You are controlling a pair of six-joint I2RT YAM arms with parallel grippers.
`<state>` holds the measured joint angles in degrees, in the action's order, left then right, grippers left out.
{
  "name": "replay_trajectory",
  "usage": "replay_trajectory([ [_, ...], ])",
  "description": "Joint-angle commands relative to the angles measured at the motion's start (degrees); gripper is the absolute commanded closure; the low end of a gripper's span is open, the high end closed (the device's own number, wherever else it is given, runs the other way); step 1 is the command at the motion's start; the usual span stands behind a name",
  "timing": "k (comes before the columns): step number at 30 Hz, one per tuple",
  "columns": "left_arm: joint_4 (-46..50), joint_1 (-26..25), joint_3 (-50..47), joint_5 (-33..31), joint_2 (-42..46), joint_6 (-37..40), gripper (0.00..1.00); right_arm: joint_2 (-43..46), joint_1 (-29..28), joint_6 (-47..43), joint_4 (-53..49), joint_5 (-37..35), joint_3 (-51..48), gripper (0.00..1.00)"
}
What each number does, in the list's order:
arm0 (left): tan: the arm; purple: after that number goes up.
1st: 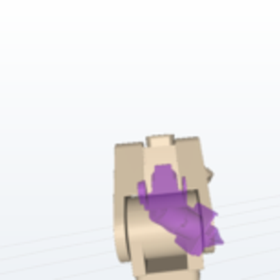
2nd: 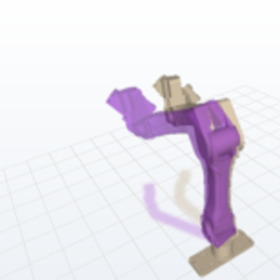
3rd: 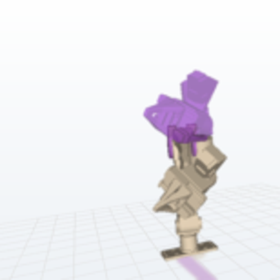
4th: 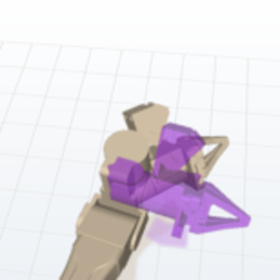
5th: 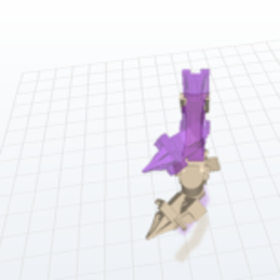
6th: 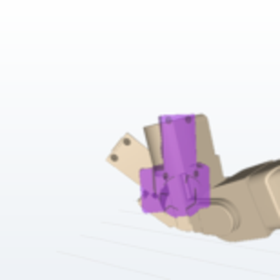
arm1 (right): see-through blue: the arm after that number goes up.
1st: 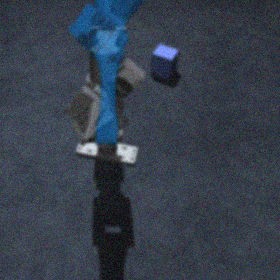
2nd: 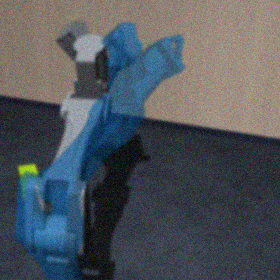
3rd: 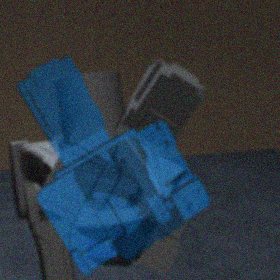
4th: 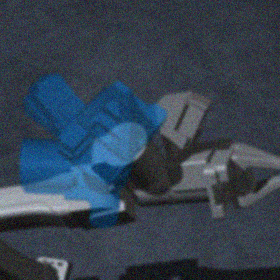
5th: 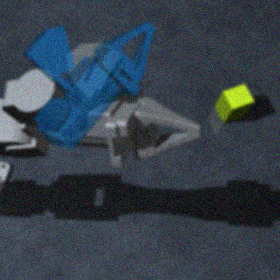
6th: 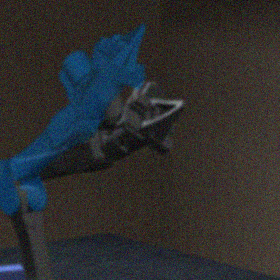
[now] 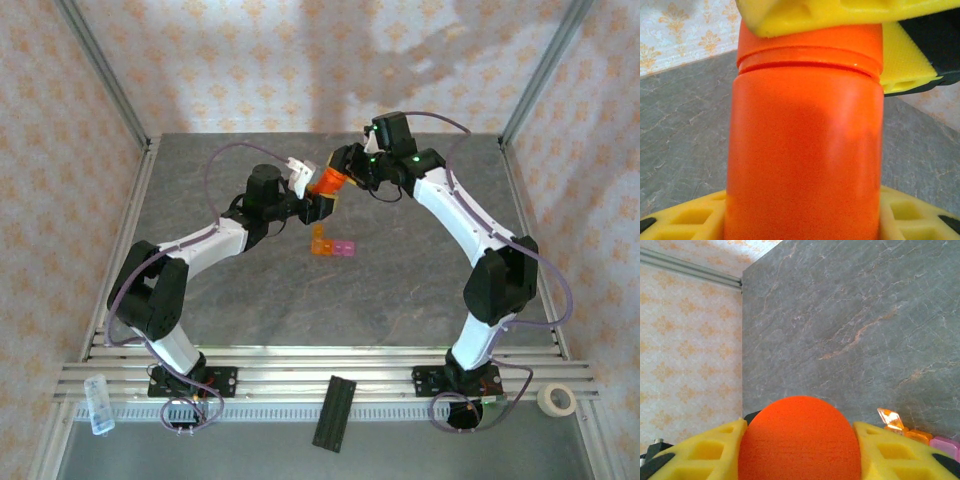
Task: Sort the pills into containers
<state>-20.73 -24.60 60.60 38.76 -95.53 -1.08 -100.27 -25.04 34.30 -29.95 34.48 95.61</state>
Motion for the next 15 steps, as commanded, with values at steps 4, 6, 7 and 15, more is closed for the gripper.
replay_trajectory([
  [4,-3.65,0.68,1.56,3.81,0.59,-2.65,1.00,0.31,0.97,-10.30,2.32,4.46,-0.08,0.65],
  [6,-6.52,1.35,1.51,7.12,0.52,-6.01,1.00,1.03,3.00,-13.93,7.31,12.14,-2.98,0.65],
  [7,-8.36,1.71,1.44,8.85,0.67,-8.01,1.00,1.73,4.20,-14.93,10.69,16.59,-5.00,0.65],
  [15,-15.08,2.72,-0.04,11.01,1.29,-14.74,1.00,2.13,7.03,-14.78,15.72,27.22,-7.12,0.54],
])
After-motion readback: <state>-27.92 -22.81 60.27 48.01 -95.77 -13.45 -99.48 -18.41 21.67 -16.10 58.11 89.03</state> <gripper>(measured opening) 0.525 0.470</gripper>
